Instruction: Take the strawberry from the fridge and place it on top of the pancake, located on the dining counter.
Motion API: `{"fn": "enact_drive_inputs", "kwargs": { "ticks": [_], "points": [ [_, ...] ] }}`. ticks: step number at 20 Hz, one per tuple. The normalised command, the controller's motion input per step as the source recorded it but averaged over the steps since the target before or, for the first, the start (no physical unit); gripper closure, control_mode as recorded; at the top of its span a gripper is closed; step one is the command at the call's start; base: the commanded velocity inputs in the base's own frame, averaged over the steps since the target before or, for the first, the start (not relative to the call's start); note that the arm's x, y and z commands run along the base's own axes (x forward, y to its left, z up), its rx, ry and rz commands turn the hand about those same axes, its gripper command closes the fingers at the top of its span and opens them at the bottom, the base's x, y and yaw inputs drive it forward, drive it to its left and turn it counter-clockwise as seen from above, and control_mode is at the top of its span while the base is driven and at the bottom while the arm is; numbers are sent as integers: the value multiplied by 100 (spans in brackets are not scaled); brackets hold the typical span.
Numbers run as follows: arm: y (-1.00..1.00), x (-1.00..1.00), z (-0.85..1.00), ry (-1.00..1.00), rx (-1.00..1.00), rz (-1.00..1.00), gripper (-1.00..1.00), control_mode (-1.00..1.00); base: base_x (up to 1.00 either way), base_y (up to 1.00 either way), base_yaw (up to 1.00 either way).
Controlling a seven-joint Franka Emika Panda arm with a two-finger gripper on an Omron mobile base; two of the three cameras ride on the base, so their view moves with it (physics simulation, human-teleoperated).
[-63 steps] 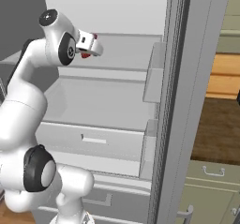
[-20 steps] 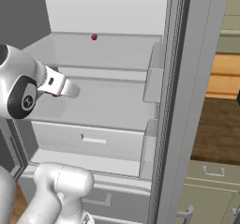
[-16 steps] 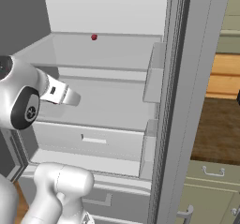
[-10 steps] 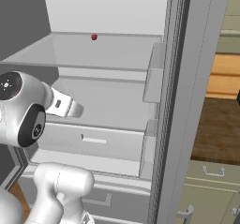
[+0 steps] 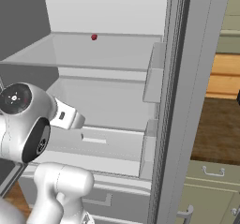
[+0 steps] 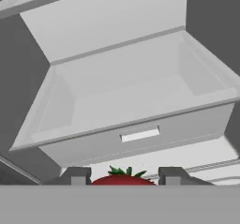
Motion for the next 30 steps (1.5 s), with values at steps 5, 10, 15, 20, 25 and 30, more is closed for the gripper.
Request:
{"fn": "enact_drive_inputs", "kwargs": {
  "ticks": [5,10,15,20,25,30],
  "points": [
    [0,-26,-10,0,1,4,100,-100,0,0,0],
    [0,-35,-10,0,0,5,100,-100,0,0,0],
    [0,-34,-7,0,0,5,100,-100,0,0,0],
    [0,-32,-5,0,0,4,100,-100,0,0,0],
    [0,-34,-4,0,0,4,100,-100,0,0,0],
    [0,-15,0,0,0,4,100,-100,0,0,0]
  ]
}}
